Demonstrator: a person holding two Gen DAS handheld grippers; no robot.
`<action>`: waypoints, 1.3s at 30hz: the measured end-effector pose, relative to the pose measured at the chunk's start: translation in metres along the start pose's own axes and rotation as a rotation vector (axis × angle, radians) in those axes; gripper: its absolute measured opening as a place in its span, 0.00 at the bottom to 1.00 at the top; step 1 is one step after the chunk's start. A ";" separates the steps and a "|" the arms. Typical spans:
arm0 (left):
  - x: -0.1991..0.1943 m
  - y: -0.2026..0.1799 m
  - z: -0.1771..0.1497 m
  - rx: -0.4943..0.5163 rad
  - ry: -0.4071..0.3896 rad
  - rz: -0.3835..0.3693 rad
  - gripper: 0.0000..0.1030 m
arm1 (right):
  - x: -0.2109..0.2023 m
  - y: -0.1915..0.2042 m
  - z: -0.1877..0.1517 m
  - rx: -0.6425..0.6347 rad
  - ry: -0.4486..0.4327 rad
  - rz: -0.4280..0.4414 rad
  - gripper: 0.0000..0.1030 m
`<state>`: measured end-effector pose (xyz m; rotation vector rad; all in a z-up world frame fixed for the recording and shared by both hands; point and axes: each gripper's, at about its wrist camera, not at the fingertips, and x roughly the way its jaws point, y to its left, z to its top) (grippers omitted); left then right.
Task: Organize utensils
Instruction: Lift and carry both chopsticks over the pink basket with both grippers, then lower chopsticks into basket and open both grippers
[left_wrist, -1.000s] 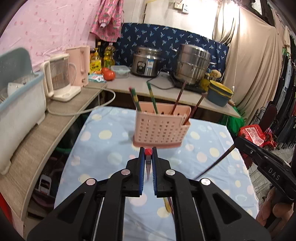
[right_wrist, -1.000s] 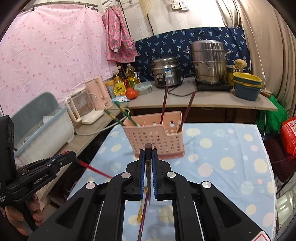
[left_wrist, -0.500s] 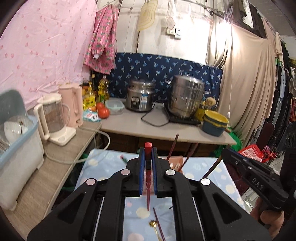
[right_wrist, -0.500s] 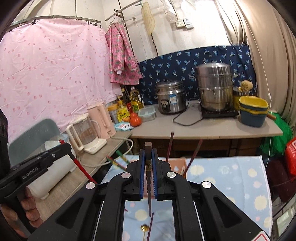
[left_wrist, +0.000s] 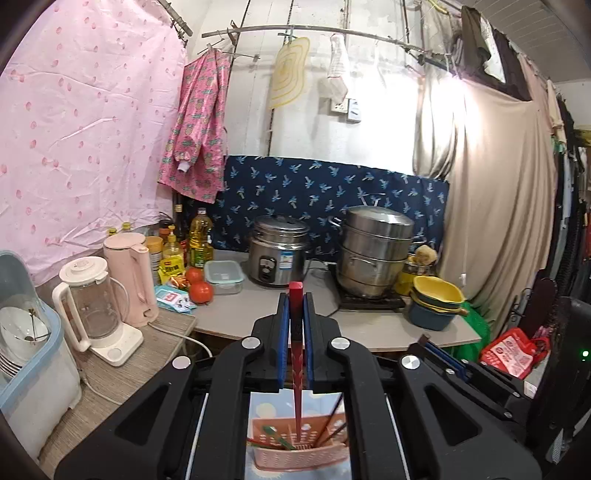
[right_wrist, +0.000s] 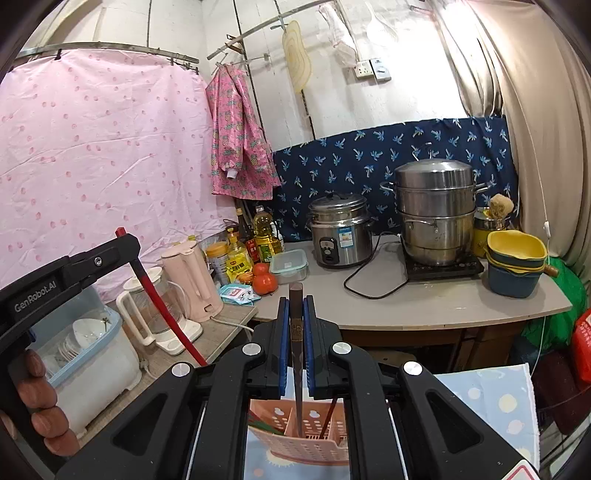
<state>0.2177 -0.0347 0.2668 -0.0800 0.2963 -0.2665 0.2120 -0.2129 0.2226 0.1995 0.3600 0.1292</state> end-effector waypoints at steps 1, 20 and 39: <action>0.006 0.002 -0.001 0.002 0.005 0.016 0.07 | 0.008 -0.001 -0.001 0.004 0.007 -0.001 0.07; 0.082 0.027 -0.070 -0.023 0.189 0.083 0.07 | 0.084 -0.013 -0.064 -0.010 0.190 -0.009 0.07; 0.073 0.029 -0.080 -0.022 0.188 0.115 0.30 | 0.062 -0.008 -0.071 -0.001 0.168 -0.010 0.20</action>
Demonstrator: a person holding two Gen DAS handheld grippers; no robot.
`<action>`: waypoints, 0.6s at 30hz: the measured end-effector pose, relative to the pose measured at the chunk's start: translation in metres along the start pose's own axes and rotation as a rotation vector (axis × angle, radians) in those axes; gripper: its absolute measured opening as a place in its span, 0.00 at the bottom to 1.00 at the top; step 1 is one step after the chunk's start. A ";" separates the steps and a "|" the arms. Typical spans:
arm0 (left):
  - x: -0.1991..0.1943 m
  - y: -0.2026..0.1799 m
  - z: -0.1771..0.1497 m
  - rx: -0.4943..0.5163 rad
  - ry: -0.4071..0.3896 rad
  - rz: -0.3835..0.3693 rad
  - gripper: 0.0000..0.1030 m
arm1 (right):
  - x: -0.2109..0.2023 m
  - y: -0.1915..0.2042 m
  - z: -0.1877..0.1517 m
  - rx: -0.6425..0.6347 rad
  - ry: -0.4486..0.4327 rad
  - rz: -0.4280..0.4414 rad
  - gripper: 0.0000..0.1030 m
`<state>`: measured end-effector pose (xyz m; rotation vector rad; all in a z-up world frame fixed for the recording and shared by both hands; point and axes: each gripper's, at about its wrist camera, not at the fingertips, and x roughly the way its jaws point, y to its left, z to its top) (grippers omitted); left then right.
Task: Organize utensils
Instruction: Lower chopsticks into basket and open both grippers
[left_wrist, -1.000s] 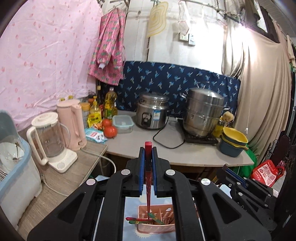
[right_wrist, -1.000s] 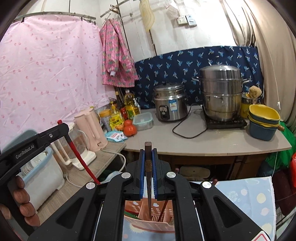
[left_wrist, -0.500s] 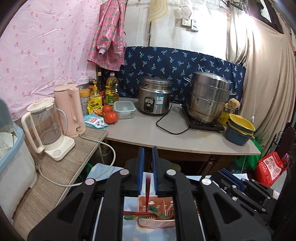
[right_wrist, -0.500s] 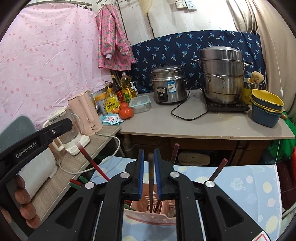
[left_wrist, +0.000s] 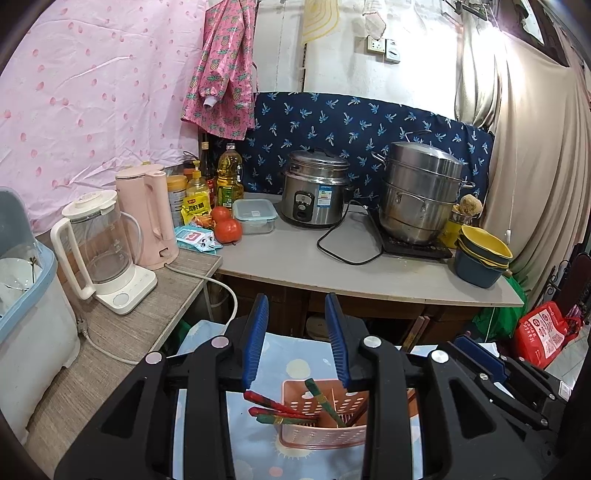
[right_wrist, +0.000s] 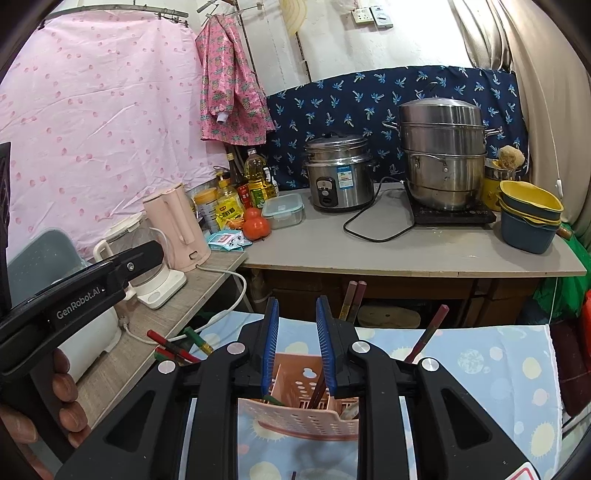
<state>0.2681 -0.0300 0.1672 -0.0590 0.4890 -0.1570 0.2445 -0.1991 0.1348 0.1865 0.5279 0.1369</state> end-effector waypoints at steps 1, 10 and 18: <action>-0.002 0.000 -0.001 0.000 0.000 -0.003 0.30 | -0.002 0.001 -0.002 -0.001 0.001 0.000 0.20; -0.022 0.000 -0.017 0.005 0.014 -0.015 0.30 | -0.023 0.006 -0.021 0.001 0.015 0.007 0.21; -0.051 0.000 -0.053 0.019 0.042 -0.035 0.30 | -0.053 0.012 -0.060 -0.013 0.049 -0.006 0.21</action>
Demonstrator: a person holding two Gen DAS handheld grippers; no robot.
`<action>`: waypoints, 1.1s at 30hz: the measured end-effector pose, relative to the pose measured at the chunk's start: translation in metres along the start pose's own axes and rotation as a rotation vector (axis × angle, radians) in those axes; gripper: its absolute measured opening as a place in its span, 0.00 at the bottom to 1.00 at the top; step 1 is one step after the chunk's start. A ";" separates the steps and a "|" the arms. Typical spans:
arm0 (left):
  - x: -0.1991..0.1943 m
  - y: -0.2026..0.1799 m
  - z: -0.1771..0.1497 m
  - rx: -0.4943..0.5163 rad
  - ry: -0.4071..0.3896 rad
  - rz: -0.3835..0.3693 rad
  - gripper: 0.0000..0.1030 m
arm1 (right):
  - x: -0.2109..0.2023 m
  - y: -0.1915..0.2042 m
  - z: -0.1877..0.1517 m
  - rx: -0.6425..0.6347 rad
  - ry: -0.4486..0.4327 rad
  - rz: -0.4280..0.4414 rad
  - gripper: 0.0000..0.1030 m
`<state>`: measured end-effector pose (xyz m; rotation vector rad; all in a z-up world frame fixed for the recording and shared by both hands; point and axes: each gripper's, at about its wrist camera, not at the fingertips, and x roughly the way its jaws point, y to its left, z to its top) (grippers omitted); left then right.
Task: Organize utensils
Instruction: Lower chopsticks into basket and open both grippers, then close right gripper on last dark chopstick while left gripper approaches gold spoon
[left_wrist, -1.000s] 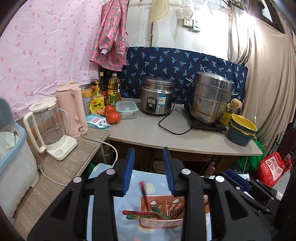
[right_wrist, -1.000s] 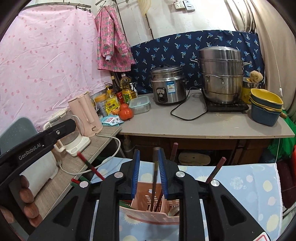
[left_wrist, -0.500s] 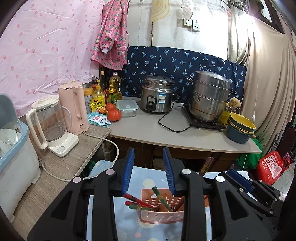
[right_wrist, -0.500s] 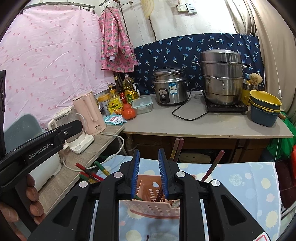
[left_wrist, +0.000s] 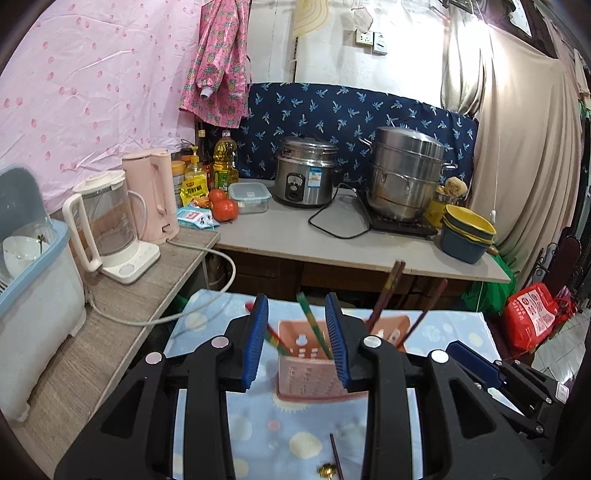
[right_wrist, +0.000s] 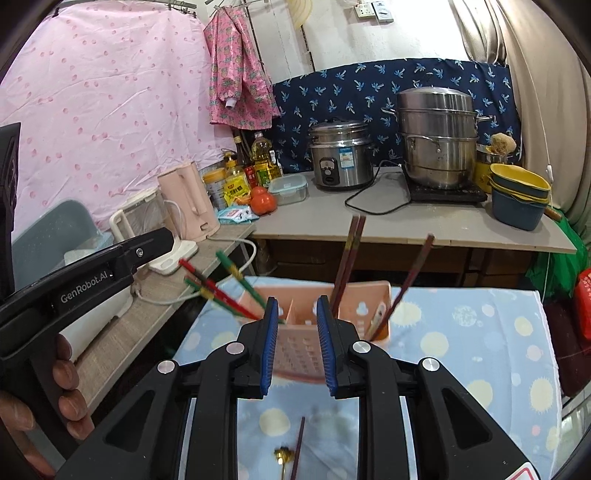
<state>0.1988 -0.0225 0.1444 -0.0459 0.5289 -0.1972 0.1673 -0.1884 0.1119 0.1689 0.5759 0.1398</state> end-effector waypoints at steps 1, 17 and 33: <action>-0.003 0.000 -0.007 0.003 0.008 -0.001 0.30 | -0.004 0.000 -0.006 -0.003 0.006 -0.002 0.21; -0.027 -0.006 -0.151 0.005 0.253 -0.055 0.30 | -0.043 -0.004 -0.156 0.031 0.243 -0.044 0.21; -0.029 0.004 -0.229 -0.007 0.420 -0.010 0.30 | -0.040 0.025 -0.241 0.002 0.399 -0.003 0.22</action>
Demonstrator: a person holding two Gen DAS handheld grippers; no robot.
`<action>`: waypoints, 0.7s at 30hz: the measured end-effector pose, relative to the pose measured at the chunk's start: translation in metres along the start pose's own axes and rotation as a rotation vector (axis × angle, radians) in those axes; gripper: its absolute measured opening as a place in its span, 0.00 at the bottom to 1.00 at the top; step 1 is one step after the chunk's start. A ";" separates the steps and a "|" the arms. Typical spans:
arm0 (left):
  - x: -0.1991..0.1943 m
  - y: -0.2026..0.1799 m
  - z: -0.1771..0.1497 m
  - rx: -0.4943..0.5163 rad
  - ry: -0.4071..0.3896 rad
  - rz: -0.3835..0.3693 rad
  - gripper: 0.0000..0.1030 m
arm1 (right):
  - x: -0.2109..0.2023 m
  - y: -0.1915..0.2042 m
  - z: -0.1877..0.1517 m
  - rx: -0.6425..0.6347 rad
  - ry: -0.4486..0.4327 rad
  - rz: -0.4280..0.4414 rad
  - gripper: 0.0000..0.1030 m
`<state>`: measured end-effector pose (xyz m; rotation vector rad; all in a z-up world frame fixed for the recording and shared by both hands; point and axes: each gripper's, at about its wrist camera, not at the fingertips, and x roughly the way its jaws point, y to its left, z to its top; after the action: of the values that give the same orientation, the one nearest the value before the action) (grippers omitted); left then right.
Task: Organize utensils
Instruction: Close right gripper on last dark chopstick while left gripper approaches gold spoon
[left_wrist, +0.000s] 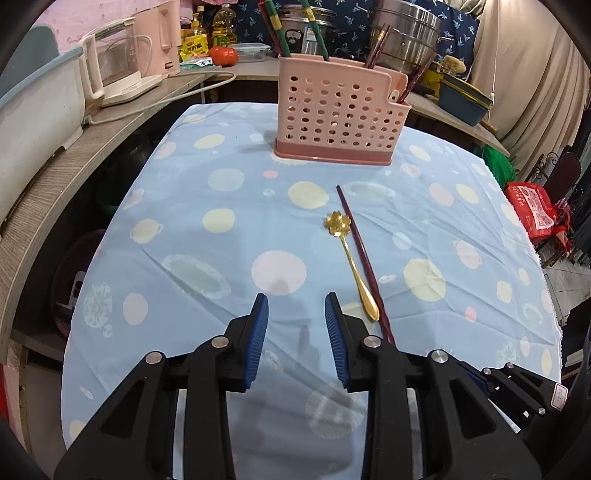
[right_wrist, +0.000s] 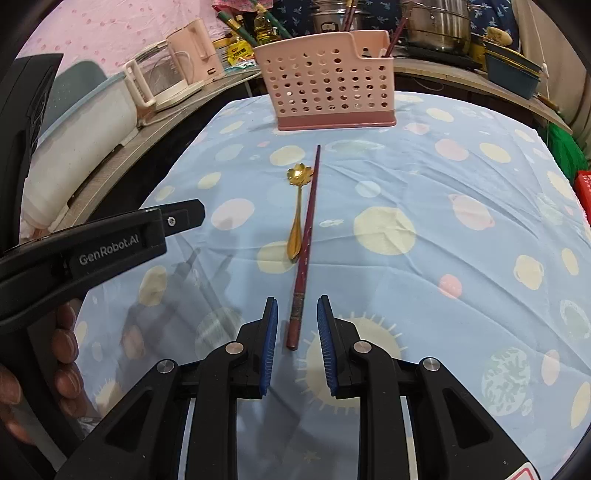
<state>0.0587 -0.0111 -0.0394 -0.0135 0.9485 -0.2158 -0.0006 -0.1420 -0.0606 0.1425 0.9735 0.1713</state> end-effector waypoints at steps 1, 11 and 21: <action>0.001 0.000 -0.001 -0.001 0.004 0.001 0.30 | 0.002 0.002 -0.001 -0.008 0.000 -0.004 0.22; 0.010 0.005 -0.008 -0.002 0.034 0.008 0.30 | 0.014 0.006 -0.005 -0.026 0.027 -0.017 0.22; 0.016 0.003 -0.008 0.000 0.050 0.005 0.30 | 0.022 -0.003 -0.009 -0.015 0.050 -0.025 0.08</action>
<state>0.0615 -0.0108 -0.0575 -0.0056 0.9981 -0.2122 0.0044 -0.1402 -0.0843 0.1126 1.0237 0.1593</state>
